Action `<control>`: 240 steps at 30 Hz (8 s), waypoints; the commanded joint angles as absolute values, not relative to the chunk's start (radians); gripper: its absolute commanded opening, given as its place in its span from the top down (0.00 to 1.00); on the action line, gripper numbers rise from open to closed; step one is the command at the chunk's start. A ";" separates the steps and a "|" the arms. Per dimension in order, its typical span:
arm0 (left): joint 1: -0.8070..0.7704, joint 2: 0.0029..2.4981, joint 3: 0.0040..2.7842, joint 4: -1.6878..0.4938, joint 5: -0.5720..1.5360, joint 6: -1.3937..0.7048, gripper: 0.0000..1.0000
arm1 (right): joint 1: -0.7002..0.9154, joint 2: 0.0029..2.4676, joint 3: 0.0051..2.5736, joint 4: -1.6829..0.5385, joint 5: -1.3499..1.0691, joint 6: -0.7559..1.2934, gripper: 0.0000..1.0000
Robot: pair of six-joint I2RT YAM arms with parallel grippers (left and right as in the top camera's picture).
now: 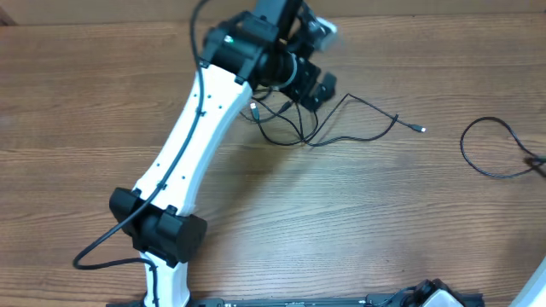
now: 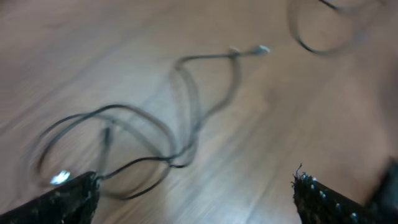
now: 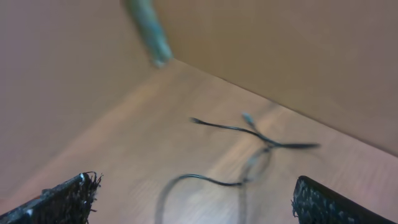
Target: Untangle cables
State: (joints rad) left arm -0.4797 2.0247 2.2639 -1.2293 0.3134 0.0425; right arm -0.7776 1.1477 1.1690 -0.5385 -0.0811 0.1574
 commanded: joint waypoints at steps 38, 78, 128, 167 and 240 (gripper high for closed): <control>-0.453 1.991 1.484 -0.533 0.100 -0.880 0.25 | -0.369 1.256 1.185 -0.881 -0.433 0.160 0.00; -0.490 1.933 1.841 -0.913 -0.081 -0.657 0.00 | -0.366 1.275 1.183 -0.979 -0.451 0.160 0.00; -0.521 1.886 2.230 -0.993 0.146 -0.342 0.96 | -0.366 1.349 1.177 -0.979 -0.647 0.160 0.00; -0.414 1.618 2.230 -0.871 0.416 -0.094 0.96 | 0.044 1.607 1.177 -0.680 0.078 0.575 0.00; -0.360 1.565 2.229 -0.718 0.631 -0.289 0.96 | 0.248 1.533 1.180 0.493 -1.002 0.290 0.18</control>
State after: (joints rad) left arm -0.3473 1.5494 2.2131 -0.7242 0.6136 -0.3115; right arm 0.2157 1.5394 1.1721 0.4458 -0.9909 0.2878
